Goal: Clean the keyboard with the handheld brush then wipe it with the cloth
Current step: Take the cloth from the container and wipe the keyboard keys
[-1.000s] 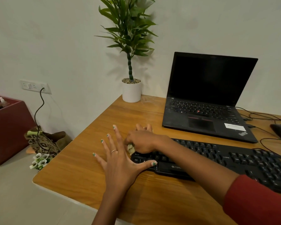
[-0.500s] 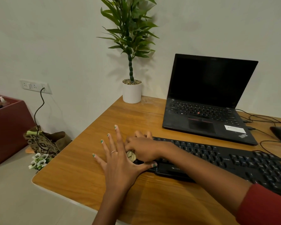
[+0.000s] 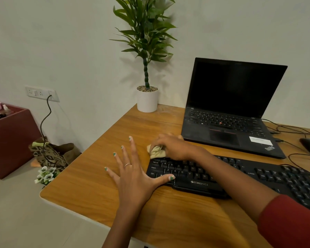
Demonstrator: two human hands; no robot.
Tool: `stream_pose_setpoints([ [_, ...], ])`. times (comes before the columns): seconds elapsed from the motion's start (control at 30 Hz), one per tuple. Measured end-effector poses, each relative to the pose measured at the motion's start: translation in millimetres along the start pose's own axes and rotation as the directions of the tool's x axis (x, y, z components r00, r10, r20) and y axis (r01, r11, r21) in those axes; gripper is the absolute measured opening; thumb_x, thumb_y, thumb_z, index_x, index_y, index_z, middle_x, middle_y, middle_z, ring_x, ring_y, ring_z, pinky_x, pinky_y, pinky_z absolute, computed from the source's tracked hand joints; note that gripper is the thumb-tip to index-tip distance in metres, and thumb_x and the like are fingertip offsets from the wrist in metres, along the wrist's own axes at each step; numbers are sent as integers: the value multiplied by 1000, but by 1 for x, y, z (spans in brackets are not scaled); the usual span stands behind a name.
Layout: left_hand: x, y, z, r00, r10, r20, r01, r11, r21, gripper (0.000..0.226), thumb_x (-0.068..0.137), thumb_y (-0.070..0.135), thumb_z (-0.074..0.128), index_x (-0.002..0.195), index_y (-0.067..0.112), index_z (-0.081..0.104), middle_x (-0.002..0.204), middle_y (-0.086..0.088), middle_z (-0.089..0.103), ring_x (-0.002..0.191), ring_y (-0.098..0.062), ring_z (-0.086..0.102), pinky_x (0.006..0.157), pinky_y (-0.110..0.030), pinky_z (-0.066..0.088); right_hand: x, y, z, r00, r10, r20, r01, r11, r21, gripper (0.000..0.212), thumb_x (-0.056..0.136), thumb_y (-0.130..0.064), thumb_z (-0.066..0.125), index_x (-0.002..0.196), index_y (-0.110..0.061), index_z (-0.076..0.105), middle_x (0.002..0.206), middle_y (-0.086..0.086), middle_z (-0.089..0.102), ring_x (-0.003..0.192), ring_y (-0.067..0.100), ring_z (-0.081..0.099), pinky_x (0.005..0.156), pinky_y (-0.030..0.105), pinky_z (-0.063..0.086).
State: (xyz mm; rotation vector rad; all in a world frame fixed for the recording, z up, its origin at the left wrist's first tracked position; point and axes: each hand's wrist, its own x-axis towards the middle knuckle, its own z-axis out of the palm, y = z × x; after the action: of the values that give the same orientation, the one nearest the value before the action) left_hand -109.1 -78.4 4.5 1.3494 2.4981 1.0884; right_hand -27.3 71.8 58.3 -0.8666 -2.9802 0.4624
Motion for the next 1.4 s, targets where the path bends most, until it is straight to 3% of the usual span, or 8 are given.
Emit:
stream_pose_setpoints([
  [0.2,1,-1,2,1000,-7,2,7,1000,26,141,31,105,29,137,43,-38,161,-9,-7,146,-35,-10,109,-65,-8,5,30,0,997,77,-17,-76,995,65,66,89,0,50,90,-65,57,105,-23,50,119,19,43,97,59,30],
  [0.47,3,-5,4,1000,-9,20,8,998,61,138,31,105,24,143,43,-29,161,-4,-2,147,-31,-8,109,-64,-9,-51,28,-57,966,232,111,-225,972,-66,44,87,5,38,91,-28,67,100,-11,60,105,16,52,98,52,38],
  [0.63,5,-9,7,999,16,48,-21,994,109,139,33,106,18,151,38,-7,162,-1,4,148,-27,-4,110,-65,-6,-140,22,-87,981,196,10,-194,963,187,39,94,3,42,108,-24,66,108,-13,55,104,5,50,85,20,42],
  [0.73,5,-11,8,997,52,62,-59,991,120,135,36,105,14,152,36,7,161,1,10,148,-24,1,110,-65,-5,-201,13,-73,974,224,39,-228,952,204,34,97,-11,45,112,-39,59,113,-19,48,104,0,46,86,23,43],
  [0.87,3,-10,9,983,153,99,-163,982,94,125,45,103,18,151,38,15,160,5,14,147,-20,8,113,-60,-3,-251,-3,-32,920,291,262,-289,956,-47,35,97,-38,44,127,-55,39,129,-32,30,128,-3,28,111,35,24],
  [0.97,0,-9,10,953,264,149,-271,962,25,120,47,102,29,149,39,19,159,9,14,147,-19,10,116,-54,3,-270,-7,-27,836,357,418,-414,909,53,61,85,-62,51,134,-65,15,136,-39,6,138,3,-10,117,45,4],
  [1.2,-15,-2,8,914,328,238,-331,943,-32,110,53,98,36,147,48,13,157,19,-2,147,-16,1,116,-50,17,-276,18,-18,864,484,143,-490,872,11,81,67,-84,15,142,-56,1,153,-24,-17,134,0,-16,114,41,-7],
  [1.4,-19,9,13,913,321,251,-326,945,-20,103,60,85,50,146,53,4,158,17,0,147,-19,11,109,-47,34,-270,33,-5,760,599,253,-596,797,-98,85,62,-83,2,141,-55,-12,155,-13,-20,143,26,-20,106,65,-15],
])
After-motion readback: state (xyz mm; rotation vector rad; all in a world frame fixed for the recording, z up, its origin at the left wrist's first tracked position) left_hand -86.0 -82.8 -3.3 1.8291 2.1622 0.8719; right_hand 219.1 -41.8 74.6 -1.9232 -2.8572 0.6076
